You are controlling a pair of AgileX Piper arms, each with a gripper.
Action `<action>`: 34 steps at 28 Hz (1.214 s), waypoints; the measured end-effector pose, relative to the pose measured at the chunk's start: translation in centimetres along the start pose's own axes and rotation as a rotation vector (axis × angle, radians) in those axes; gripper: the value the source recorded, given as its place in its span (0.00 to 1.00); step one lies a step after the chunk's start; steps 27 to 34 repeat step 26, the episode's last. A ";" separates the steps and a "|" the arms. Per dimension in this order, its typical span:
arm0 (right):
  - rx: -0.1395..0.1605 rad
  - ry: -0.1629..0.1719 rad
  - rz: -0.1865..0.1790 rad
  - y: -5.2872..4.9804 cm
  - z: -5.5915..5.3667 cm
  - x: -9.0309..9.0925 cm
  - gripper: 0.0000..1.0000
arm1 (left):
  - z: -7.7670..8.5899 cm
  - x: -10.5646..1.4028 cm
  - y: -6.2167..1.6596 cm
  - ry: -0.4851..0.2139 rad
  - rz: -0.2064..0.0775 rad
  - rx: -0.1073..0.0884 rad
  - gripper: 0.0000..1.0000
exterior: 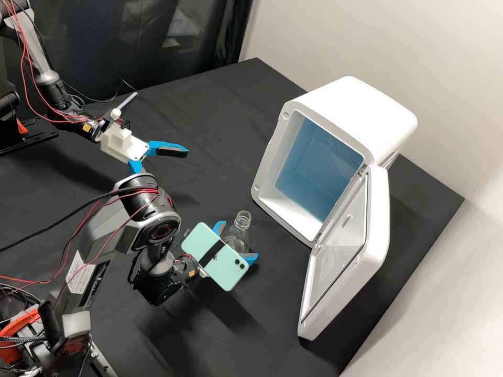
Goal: Take the flask out of the incubator
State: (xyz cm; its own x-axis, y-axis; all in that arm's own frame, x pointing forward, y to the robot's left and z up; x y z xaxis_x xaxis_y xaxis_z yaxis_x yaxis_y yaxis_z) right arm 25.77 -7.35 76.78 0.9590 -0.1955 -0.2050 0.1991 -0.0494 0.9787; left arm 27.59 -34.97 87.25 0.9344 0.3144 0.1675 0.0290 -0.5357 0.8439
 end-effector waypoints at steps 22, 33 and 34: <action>0.051 0.032 0.159 2.8 -1.9 -4.4 1.00 | -0.2 -0.4 1.52 0.010 0.084 -0.010 1.00; 0.145 0.075 0.183 3.9 -2.1 -5.5 1.00 | -0.2 -0.4 1.52 0.010 0.084 -0.010 1.00; 0.145 0.075 0.183 3.9 -2.1 -5.5 1.00 | -0.2 -0.4 1.52 0.010 0.084 -0.010 1.00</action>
